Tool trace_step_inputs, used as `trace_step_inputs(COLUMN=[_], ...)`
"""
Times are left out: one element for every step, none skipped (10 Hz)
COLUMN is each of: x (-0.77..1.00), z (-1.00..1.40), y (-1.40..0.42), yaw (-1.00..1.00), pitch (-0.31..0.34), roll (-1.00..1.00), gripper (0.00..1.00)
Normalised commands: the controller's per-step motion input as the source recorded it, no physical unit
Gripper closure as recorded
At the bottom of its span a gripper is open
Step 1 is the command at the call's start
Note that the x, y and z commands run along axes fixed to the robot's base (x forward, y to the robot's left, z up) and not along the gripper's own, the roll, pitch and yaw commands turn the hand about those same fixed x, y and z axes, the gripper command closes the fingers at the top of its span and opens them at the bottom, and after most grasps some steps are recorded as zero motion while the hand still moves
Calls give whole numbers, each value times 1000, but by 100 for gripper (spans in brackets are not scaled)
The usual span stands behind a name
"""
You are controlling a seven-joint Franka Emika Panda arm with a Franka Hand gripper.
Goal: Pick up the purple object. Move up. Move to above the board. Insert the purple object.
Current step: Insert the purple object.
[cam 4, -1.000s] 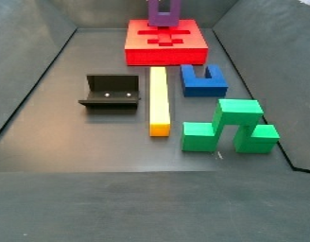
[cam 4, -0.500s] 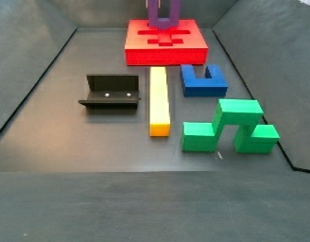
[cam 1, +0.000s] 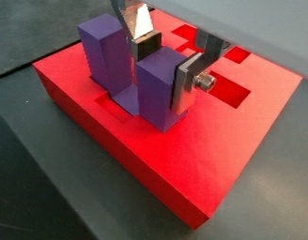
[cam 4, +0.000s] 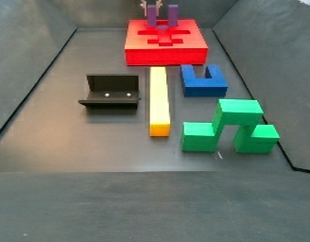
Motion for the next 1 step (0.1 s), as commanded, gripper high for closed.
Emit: trace_step_inputs(x=[0], z=[0], y=[0], yaw=[0], pitch=[0], roll=[0], gripper=[100])
